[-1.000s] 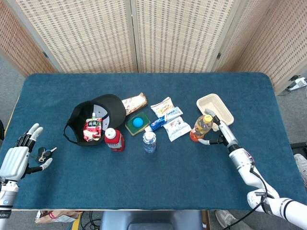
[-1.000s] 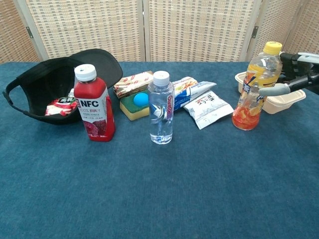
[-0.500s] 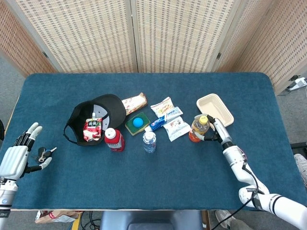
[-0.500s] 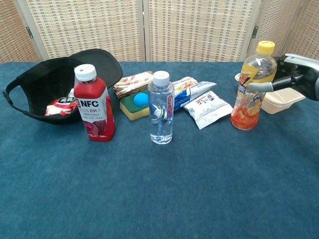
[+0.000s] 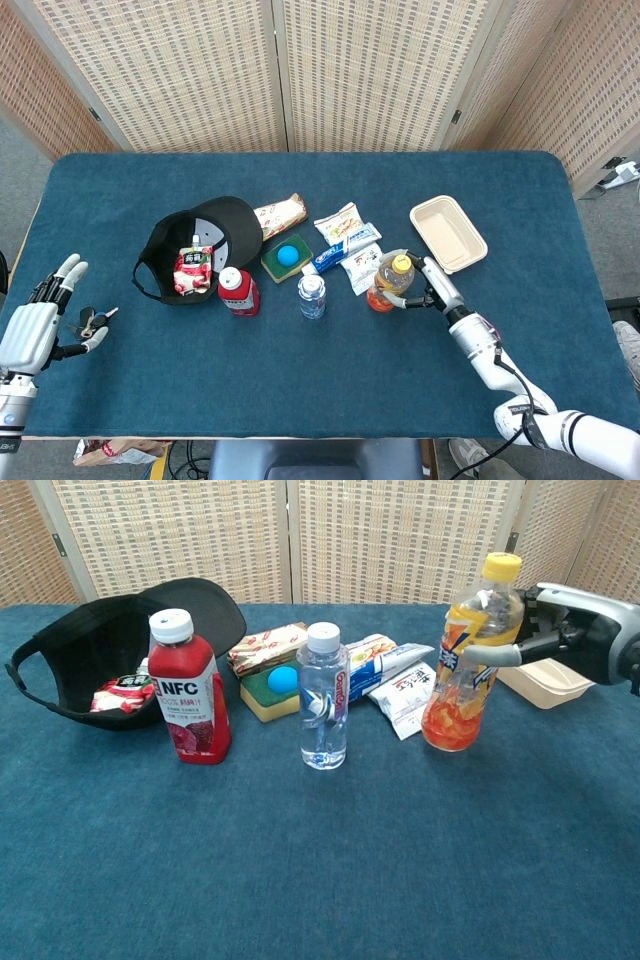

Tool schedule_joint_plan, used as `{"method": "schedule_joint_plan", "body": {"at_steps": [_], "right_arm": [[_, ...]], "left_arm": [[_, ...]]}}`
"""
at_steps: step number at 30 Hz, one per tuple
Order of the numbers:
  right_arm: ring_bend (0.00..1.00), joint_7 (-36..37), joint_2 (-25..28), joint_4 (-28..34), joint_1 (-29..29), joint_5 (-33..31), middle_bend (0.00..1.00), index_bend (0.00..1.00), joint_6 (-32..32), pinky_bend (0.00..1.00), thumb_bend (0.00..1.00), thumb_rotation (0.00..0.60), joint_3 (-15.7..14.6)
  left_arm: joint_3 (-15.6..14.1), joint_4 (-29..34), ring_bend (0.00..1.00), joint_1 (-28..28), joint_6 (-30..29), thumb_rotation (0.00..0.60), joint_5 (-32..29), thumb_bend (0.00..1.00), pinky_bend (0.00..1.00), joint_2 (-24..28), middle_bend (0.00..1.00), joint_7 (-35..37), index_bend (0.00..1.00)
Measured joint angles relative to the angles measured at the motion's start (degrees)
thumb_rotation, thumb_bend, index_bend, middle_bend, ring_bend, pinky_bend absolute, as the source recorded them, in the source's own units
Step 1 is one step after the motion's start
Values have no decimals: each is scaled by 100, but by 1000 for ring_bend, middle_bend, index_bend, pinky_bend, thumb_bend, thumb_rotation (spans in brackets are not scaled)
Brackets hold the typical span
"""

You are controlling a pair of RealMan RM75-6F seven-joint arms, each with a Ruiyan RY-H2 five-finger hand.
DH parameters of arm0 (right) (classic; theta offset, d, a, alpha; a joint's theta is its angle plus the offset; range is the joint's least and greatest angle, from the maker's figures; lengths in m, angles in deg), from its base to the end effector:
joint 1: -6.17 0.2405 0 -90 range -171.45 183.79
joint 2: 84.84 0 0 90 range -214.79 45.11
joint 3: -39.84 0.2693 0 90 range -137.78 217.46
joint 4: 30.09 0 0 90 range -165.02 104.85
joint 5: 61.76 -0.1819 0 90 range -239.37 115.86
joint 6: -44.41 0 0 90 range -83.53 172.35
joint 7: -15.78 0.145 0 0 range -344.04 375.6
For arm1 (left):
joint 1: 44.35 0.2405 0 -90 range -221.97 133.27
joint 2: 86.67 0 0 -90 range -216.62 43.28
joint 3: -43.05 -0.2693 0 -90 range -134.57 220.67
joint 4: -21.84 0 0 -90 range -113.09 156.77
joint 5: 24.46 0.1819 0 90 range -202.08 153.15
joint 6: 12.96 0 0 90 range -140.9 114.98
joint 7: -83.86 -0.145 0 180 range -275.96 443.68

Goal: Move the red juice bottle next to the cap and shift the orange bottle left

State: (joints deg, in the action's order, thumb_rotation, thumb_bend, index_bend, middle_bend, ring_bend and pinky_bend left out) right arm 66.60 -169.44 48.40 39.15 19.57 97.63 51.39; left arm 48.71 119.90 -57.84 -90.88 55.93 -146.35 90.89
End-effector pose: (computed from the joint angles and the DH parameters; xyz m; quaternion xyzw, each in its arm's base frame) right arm -0.2127 -0.3342 0.0420 0.4796 -0.6740 0.5294 0.1882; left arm -0.2809 0.2321 0.2018 -0.5825 -0.4303 -0.4383 0.5325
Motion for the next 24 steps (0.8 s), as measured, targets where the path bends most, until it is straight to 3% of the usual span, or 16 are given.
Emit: {"method": "schedule_joint_plan", "body": {"at_steps": [12,18,24], "right_arm": [[280,31,-195,-187,155,60,362,505,-146,284,348,600,-153],[172,159,-187,-254,189,178,250,356,-111,282,269,600,-237],[141,220,-170,-326,208,228,212,292,-39,262,242,600,-279]], "left_arm": [[9,-42,0,62,-24,600,-16,202,84,36,0,95,0],[19,-79,0,67,-26,600,-5,202,84,30,0,108,0],[13,-120,0,74,-7,600,1,202,84,3,0,135,0]]}}
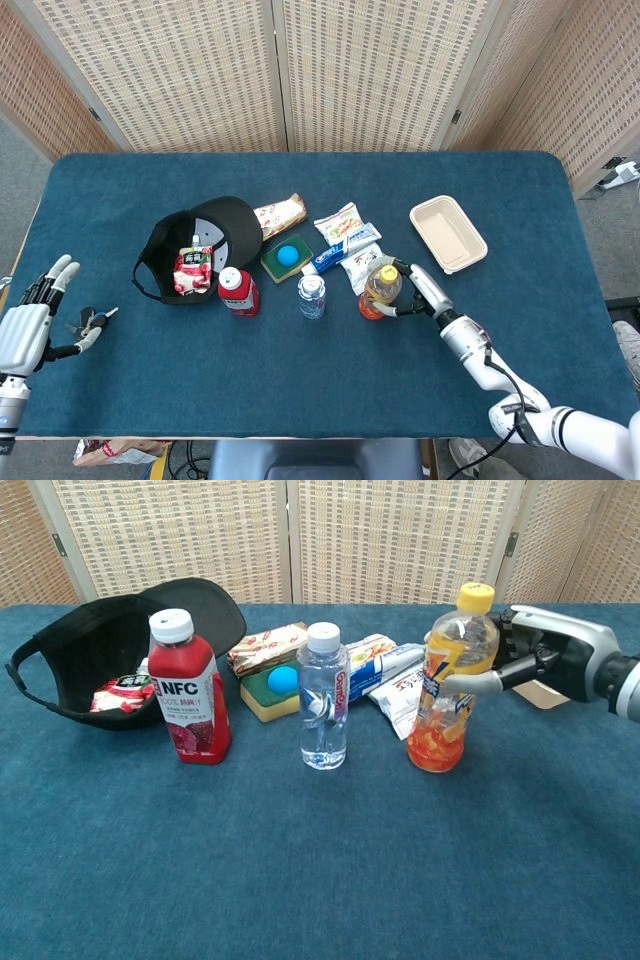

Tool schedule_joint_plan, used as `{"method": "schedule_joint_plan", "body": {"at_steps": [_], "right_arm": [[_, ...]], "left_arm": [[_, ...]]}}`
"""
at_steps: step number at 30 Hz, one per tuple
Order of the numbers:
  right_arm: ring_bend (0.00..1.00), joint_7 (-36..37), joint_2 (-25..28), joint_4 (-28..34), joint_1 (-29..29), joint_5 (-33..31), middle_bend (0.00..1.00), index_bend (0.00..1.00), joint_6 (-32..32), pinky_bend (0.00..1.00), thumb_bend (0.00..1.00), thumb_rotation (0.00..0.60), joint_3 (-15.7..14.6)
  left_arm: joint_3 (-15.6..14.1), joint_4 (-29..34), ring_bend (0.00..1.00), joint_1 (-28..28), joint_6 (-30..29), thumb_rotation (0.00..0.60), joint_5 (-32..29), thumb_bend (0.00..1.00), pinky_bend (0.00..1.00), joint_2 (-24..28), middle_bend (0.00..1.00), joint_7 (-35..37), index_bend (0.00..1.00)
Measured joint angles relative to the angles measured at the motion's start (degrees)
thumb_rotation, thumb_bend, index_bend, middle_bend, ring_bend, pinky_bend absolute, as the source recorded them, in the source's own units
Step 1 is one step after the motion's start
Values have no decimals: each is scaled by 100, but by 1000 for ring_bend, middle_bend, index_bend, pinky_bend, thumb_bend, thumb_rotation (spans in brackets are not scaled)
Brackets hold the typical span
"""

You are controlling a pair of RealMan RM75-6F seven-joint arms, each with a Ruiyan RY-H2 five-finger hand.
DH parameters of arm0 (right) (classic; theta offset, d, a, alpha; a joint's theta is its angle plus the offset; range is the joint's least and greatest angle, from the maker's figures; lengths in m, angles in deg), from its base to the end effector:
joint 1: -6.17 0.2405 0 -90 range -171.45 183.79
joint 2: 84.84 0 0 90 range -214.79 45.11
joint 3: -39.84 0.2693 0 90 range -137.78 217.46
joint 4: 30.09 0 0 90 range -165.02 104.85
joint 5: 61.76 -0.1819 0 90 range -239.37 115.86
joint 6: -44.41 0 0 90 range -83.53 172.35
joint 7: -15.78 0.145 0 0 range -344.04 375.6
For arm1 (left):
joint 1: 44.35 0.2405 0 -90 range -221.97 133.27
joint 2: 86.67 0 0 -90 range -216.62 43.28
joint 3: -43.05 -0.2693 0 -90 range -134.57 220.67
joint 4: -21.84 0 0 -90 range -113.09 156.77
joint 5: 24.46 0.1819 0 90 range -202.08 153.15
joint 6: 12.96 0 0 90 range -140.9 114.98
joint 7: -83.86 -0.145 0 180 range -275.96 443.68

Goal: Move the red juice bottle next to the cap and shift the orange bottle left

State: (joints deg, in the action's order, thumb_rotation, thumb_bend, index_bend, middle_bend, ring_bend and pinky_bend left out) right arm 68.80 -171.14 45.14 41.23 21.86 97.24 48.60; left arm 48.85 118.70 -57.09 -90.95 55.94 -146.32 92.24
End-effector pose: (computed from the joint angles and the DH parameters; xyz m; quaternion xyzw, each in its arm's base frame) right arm -0.2110 -0.3346 0.0268 0.5061 -0.6730 0.5100 0.1755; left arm -0.2873 0.2297 0.2046 -0.5765 -0.4336 -0.4372 0.5371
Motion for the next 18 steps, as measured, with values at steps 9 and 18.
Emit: {"method": "schedule_joint_plan", "body": {"at_steps": [9,18], "right_arm": [[53,18,32,-34,43,87,108,97,29,125,159,600,-96],[0,-202,348,285,-27,250,0,0,352,2,122,600,-159]], "left_arm": [[12,-64,0,11,-27,600,14,202,84,-20,0,-41,0],[21,-73,0,43,-70,600,10,202,84,-33,0,-80,0]]}}
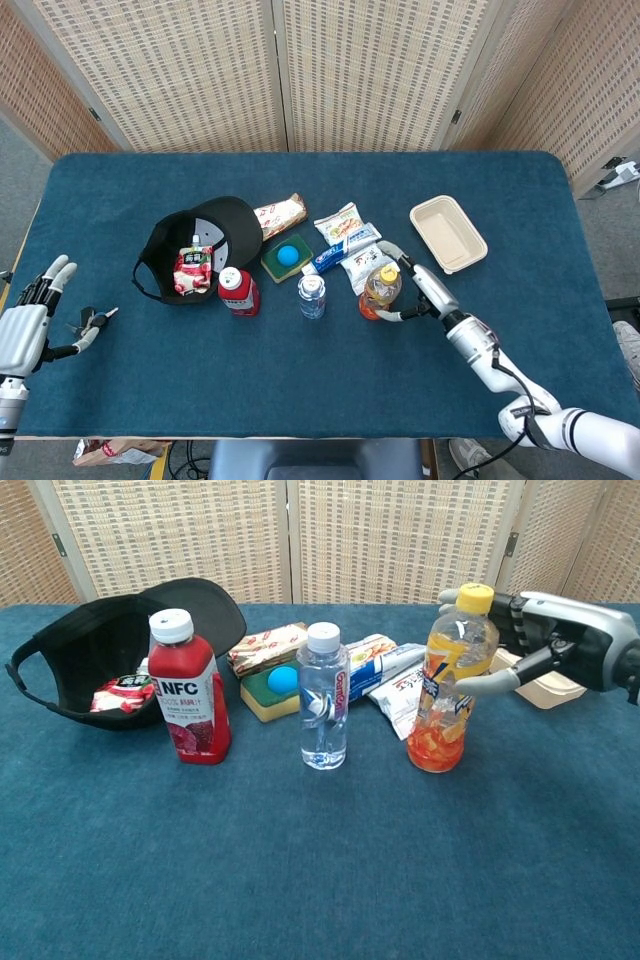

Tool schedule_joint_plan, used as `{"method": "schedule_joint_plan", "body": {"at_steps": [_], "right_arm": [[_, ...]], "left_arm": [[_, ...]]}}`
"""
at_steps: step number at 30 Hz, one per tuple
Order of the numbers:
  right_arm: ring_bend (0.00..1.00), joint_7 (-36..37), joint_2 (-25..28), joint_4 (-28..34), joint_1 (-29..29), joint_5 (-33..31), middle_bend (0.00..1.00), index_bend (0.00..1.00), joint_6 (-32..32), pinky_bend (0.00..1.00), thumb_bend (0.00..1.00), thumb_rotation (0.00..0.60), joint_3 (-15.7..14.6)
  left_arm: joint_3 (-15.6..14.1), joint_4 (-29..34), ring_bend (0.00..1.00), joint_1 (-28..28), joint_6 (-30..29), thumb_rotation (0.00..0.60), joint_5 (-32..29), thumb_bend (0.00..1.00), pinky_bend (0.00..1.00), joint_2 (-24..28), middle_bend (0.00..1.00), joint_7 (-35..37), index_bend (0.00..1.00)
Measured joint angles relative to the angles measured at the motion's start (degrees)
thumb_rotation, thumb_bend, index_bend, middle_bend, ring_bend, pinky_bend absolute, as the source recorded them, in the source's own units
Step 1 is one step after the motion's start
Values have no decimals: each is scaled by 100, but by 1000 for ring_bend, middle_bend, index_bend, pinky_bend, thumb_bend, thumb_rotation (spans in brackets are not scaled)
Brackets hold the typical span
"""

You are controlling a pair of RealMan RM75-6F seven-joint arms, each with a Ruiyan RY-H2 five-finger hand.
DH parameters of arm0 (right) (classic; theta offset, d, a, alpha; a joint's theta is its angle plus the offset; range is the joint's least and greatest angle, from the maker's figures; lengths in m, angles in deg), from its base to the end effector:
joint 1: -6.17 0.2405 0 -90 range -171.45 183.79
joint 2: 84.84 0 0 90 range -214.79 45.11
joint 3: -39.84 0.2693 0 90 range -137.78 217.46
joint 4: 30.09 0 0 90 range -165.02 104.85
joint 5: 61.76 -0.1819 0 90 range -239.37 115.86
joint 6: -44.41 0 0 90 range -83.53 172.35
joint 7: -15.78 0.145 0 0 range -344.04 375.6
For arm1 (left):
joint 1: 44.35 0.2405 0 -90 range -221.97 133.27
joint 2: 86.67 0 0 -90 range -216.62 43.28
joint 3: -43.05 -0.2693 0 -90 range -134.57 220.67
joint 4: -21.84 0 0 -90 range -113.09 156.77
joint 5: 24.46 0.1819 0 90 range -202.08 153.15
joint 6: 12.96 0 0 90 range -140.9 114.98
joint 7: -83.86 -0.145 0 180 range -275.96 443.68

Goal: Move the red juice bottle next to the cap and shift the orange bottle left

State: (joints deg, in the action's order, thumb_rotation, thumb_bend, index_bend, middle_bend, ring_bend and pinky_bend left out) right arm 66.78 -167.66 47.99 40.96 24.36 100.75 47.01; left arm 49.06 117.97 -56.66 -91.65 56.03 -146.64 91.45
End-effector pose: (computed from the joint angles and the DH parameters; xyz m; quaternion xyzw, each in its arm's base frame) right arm -0.2082 -0.3289 0.0459 0.5376 -0.6404 0.5180 0.1801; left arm -0.2898 0.2287 0.2062 -0.5763 -0.4247 -0.4351 0.5461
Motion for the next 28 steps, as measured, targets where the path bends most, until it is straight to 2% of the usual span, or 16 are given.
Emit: {"method": "schedule_joint_plan", "body": {"at_steps": [6,10,15,19,22,28], "right_arm": [[0,-554,527,666,-234,23,24,0,451,1,133,600,-7],[0,-1374,879,1092,-515,-82,93,0,864,1,214,600,-1],[0,-2662,1282,1547,-977,-290,105,0,1410,1,230,600,-69],[0,-3699,1667,1836,-1522,-409,105,4,1987,1,230,600,-234],[0,-4203,1959,1997,-1929,-459,105,12,2347,1,231,600,-419],[0,-4470,2394,2120,-2467,-448,105,15,2666,1,231,600,-742]], "left_arm": [[7,23,0,23,-30,600,-12,202,84,5,0,-46,0],[-16,11,0,48,-39,600,-15,202,84,-5,0,-101,0],[-40,-42,0,82,-68,600,-28,202,84,-44,0,-246,0],[-79,-36,0,122,-105,600,-14,202,84,-55,0,-398,0],[-119,-4,0,164,-149,600,7,202,84,-62,0,-539,0],[-233,157,0,306,-314,600,83,202,83,-116,0,-814,0]]}}
